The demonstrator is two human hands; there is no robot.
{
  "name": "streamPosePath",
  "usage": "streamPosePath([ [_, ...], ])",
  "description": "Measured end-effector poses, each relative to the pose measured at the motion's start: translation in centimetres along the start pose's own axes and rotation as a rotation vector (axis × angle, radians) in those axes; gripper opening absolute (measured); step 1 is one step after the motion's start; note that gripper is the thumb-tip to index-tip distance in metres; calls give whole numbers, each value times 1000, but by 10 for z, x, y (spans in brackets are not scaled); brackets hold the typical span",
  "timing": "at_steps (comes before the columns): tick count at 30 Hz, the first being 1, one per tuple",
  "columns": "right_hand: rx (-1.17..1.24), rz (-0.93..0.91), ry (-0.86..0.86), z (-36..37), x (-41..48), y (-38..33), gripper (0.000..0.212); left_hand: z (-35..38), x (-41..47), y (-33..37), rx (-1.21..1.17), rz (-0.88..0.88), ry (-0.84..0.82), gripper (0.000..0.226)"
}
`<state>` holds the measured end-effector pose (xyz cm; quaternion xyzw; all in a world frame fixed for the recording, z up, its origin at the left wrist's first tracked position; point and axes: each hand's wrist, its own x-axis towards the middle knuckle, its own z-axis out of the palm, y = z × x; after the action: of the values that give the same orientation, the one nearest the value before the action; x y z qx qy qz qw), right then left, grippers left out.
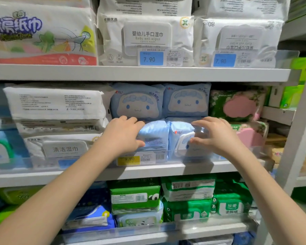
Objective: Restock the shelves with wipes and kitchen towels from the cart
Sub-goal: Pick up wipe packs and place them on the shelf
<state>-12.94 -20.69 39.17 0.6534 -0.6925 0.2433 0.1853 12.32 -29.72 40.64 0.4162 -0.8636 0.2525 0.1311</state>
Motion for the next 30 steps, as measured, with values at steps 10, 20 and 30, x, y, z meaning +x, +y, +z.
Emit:
streamPosePath([
  [10, -91, 58, 119, 18, -18, -8, 56, 4, -4, 8, -41, -61, 32, 54],
  [20, -3, 13, 106, 18, -31, -60, 73, 9, -21, 21, -54, -175, 167, 45],
  [30, -36, -37, 131, 46, -15, -87, 58, 23, -42, -4, -154, -42, 310, 53],
])
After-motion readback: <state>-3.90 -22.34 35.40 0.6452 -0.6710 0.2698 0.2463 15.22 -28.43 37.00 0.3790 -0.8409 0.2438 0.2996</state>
